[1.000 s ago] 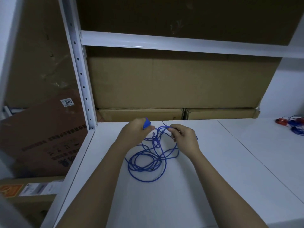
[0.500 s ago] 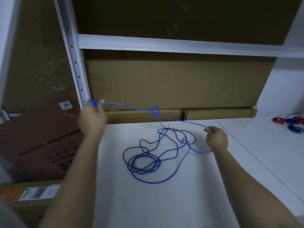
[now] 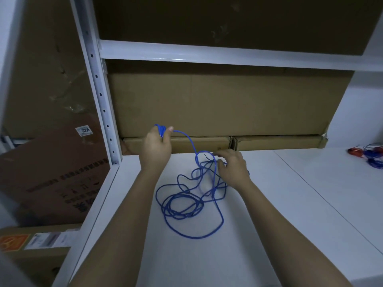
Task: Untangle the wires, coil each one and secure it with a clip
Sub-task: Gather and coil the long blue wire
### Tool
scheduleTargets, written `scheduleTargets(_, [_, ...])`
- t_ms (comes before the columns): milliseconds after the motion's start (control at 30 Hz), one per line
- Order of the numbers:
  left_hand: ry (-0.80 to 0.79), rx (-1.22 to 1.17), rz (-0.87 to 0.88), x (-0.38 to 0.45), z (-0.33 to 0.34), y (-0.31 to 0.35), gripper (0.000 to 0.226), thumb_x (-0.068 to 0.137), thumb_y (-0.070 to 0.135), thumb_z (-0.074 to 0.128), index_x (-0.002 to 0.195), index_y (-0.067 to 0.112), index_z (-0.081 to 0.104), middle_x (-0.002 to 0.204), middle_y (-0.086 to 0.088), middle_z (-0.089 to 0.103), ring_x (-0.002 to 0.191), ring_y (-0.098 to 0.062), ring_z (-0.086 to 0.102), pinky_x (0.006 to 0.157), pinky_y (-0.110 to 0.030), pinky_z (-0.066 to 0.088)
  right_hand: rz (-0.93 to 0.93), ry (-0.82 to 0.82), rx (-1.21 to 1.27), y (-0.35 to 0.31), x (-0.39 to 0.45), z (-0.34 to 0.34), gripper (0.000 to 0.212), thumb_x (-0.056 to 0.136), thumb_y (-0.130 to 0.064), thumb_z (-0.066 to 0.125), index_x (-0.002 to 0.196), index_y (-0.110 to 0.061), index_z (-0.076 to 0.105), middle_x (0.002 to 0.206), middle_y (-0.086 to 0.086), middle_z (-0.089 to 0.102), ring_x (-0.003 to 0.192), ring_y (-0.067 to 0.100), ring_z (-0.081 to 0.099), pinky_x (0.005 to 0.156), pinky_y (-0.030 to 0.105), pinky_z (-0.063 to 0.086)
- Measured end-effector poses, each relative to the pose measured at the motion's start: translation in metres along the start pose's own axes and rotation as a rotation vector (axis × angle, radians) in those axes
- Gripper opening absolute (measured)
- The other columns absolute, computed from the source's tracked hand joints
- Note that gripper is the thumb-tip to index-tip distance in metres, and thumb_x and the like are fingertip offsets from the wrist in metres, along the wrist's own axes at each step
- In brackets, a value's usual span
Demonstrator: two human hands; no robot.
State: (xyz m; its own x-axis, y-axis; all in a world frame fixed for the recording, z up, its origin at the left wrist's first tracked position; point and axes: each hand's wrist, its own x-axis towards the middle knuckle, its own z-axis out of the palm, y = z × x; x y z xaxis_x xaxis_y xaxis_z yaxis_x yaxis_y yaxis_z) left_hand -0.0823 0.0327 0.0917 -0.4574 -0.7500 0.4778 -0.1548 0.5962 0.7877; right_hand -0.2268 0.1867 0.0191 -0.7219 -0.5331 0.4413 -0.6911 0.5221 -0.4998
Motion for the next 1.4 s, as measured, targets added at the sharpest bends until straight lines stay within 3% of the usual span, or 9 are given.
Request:
scheduleTargets(200, [0.006,-0.080,0.079,0.000,0.007,-0.004,0.043,0.098,0.036,0.049,0.068,0.010,0.034,0.055,-0.001,0.036,0.054,-0.022,0.035,0.055,-0.036,0.032,0.121,-0.206,0.742,-0.061,-0.014,-0.013,0.020,0.099,-0.037,0.045,0.104,-0.028,0.063,0.101,-0.009,0.065,0.096,0.008,0.060,0.089,0.026,0.047])
scheduleTargets(367, [0.020,-0.113,0.090,0.000,0.006,0.001,0.043,0.098,0.035,0.051,0.065,0.014,0.033,0.056,-0.001,0.037,0.053,-0.019,0.036,0.055,-0.036,0.033,-0.005,-0.210,0.577,-0.068,-0.015,-0.005,0.026,0.101,-0.025,0.046,0.091,-0.015,0.068,0.070,-0.002,0.057,0.060,-0.001,0.050,0.064,0.015,0.041])
scheduleTargets(500, [0.099,-0.166,-0.007,0.012,-0.009,-0.009,0.043,0.097,0.035,0.052,0.065,0.013,0.035,0.056,0.001,0.036,0.051,-0.015,0.033,0.051,-0.031,0.028,0.022,-0.093,0.483,-0.046,-0.014,-0.013,0.026,0.097,-0.038,0.050,0.074,-0.041,0.062,0.074,-0.015,0.060,0.071,0.000,0.052,0.066,0.023,0.039])
scheduleTargets(633, [0.119,-0.172,-0.042,0.019,-0.021,-0.020,0.042,0.097,0.036,0.053,0.069,0.008,0.040,0.058,-0.002,0.036,0.052,-0.016,0.032,0.051,-0.029,0.028,-0.012,-0.115,-0.018,-0.023,-0.017,-0.018,0.030,0.092,-0.052,0.051,0.090,-0.029,0.070,0.076,-0.007,0.046,0.076,0.009,0.046,0.059,0.025,0.031])
scheduleTargets(1000, [0.064,-0.113,-0.113,0.006,-0.007,-0.029,0.048,0.098,0.035,0.050,0.060,0.012,0.033,0.055,-0.002,0.036,0.051,-0.017,0.035,0.048,-0.029,0.024,-0.034,-0.190,0.156,-0.021,-0.026,-0.002,0.035,0.090,0.006,0.039,0.111,-0.008,0.063,0.092,0.004,0.062,0.085,0.021,0.059,0.073,0.021,0.040])
scheduleTargets(1100, [0.070,-0.134,-0.124,0.006,-0.002,-0.031,0.049,0.098,0.035,0.051,0.059,0.011,0.033,0.054,-0.003,0.037,0.051,-0.019,0.036,0.049,-0.029,0.025,0.010,-0.223,0.285,-0.038,-0.033,-0.006,0.035,0.080,0.017,0.039,0.090,-0.009,0.061,0.095,0.007,0.059,0.086,0.016,0.052,0.072,0.011,0.038])
scheduleTargets(1200, [0.063,-0.129,-0.131,0.006,0.001,-0.034,0.050,0.098,0.035,0.051,0.058,0.011,0.032,0.053,-0.003,0.036,0.049,-0.019,0.035,0.049,-0.029,0.024,0.013,-0.250,0.576,-0.056,-0.042,-0.015,0.012,0.090,-0.011,0.054,0.083,-0.002,0.051,0.076,0.005,0.047,0.069,0.013,0.041,0.066,0.020,0.035])
scheduleTargets(1300, [0.037,-0.091,-0.125,0.007,0.001,-0.038,0.049,0.098,0.036,0.049,0.058,0.012,0.033,0.054,-0.003,0.037,0.049,-0.017,0.036,0.048,-0.029,0.023,0.020,-0.267,0.754,-0.069,-0.047,-0.028,0.049,0.082,-0.053,0.051,0.084,-0.005,0.049,0.065,0.001,0.036,0.060,0.013,0.032,0.057,0.017,0.030])
scheduleTargets(1400, [0.024,-0.091,-0.120,0.008,0.002,-0.039,0.051,0.098,0.038,0.050,0.058,0.012,0.032,0.052,-0.002,0.036,0.047,-0.017,0.034,0.047,-0.029,0.021,0.107,-0.131,0.788,-0.075,-0.038,-0.031,0.042,0.094,-0.046,0.051,0.075,-0.011,0.060,0.052,-0.003,0.028,0.048,0.012,0.026,0.047,0.018,0.026])
